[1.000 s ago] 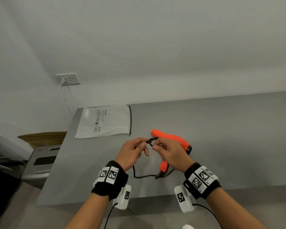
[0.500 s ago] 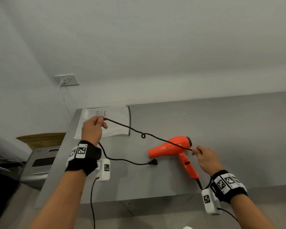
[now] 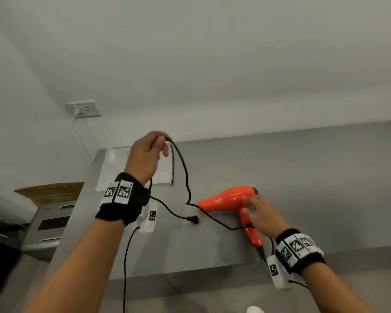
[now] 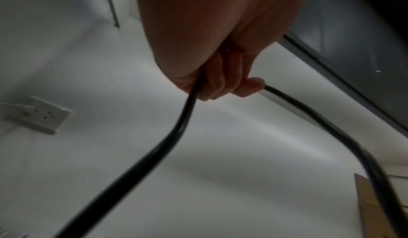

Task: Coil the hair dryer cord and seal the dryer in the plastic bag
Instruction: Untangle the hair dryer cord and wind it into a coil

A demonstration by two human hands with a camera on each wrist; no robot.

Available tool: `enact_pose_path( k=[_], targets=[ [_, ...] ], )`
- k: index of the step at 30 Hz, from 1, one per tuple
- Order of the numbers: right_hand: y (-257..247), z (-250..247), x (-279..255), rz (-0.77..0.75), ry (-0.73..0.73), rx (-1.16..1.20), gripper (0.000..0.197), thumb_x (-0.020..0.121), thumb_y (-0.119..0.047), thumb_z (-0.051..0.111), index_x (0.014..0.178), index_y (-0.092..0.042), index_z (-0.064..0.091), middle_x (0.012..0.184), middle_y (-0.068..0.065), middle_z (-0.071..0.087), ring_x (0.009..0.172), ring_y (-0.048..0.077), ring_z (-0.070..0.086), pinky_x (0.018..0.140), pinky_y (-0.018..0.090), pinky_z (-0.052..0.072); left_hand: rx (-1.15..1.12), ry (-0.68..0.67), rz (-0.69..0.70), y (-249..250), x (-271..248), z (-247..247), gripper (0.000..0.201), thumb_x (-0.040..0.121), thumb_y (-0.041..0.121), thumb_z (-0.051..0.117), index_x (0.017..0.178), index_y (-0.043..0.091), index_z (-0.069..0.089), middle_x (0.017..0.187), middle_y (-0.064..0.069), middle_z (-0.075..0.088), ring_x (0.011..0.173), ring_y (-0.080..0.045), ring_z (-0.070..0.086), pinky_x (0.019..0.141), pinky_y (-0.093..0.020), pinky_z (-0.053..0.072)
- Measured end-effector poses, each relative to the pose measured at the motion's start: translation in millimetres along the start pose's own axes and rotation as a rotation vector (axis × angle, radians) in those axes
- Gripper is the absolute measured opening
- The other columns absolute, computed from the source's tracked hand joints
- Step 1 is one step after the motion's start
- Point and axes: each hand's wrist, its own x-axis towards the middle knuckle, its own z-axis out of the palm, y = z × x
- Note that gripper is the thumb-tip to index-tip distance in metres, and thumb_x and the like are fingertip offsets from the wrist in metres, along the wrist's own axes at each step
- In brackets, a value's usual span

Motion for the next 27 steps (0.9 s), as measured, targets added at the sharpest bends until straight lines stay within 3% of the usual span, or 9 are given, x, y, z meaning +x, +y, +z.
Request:
enact_pose_path(
  k=[2,4,7,10,14,18,21,24,27],
  targets=[
    [-45,-18,-3,-0.186,0.164,0.225,0.03,0.094,-0.023,0.065,0.123,-0.018,0.067,0.122,0.0,0.066,0.107,0.018,0.063,0.099,0.033,0.047,0.007,-0.081,0.032,16,-2,13,0.024,0.104,0.015,0.047,0.101,0.014,0.07,0.068,0.003,0.062,0.053,-0.004,0.041,0.057,-0.021,0.037],
    [-98,-43,-10,-0.338,0.24,0.455,0.032,0.095,-0.026,0.065,0.127,-0.023,0.064,0.121,-0.007,0.068,0.094,0.013,0.066,0.087,0.029,0.054,0.012,-0.154,0.067,30,-4,27,0.023,0.104,0.016,0.048,0.101,0.017,0.071,0.068,0.005,0.063,0.055,-0.005,0.044,0.06,-0.025,0.037],
    [-152,-66,-10,-0.403,0.106,0.677,0.031,0.095,-0.031,0.065,0.125,-0.025,0.062,0.114,-0.006,0.069,0.076,0.021,0.07,0.064,0.041,0.061,-0.015,-0.256,0.123,54,-9,47,0.021,0.103,0.013,0.049,0.103,0.014,0.071,0.067,0.004,0.061,0.064,-0.001,0.058,0.069,-0.019,0.045],
    [-173,-70,-2,-0.375,-0.048,0.709,0.014,0.095,-0.028,0.062,0.102,-0.016,0.067,0.091,0.002,0.072,0.067,0.029,0.069,0.059,0.042,0.057,-0.051,-0.303,0.156,71,-15,59,0.023,0.102,0.011,0.049,0.103,0.017,0.071,0.071,0.002,0.06,0.071,-0.01,0.065,0.072,-0.019,0.052],
    [-171,-74,4,-0.343,-0.13,0.776,0.032,0.103,-0.024,0.05,0.099,0.003,0.067,0.078,0.017,0.07,0.062,0.032,0.062,0.057,0.042,0.052,-0.043,-0.191,0.16,67,-20,59,0.024,0.1,0.014,0.053,0.103,0.023,0.074,0.092,0.003,0.069,0.075,-0.013,0.065,0.064,-0.016,0.049],
    [-165,-94,11,-0.345,-0.16,0.878,0.024,0.104,-0.021,0.05,0.114,-0.009,0.068,0.087,0.022,0.072,0.054,0.029,0.056,0.045,0.03,0.043,-0.116,-0.054,0.102,47,-30,64,0.019,0.1,0.013,0.057,0.103,0.02,0.075,0.105,-0.003,0.072,0.095,-0.013,0.067,0.078,-0.015,0.049],
    [-159,-94,12,-0.321,-0.283,0.74,0.023,0.098,-0.019,0.059,0.118,-0.009,0.065,0.088,0.024,0.073,0.054,0.029,0.057,0.047,0.031,0.046,-0.128,-0.024,0.134,49,-32,68,0.021,0.098,0.011,0.059,0.1,0.022,0.076,0.101,-0.003,0.069,0.096,-0.013,0.065,0.078,-0.019,0.049],
    [-158,-83,5,-0.281,-0.487,0.781,0.024,0.096,-0.015,0.061,0.118,-0.006,0.064,0.084,0.028,0.072,0.059,0.033,0.064,0.059,0.037,0.054,-0.079,-0.066,0.223,65,-31,74,0.022,0.096,0.012,0.06,0.099,0.022,0.079,0.097,0.002,0.066,0.092,-0.007,0.059,0.077,-0.015,0.042],
    [-162,-83,1,-0.341,-0.364,0.794,0.014,0.095,-0.007,0.056,0.097,0.0,0.068,0.087,0.036,0.068,0.072,0.036,0.067,0.068,0.046,0.055,0.005,-0.043,0.303,76,-35,81,0.022,0.096,0.016,0.061,0.105,0.027,0.078,0.1,0.005,0.061,0.103,-0.01,0.058,0.086,-0.017,0.041]
  ],
)
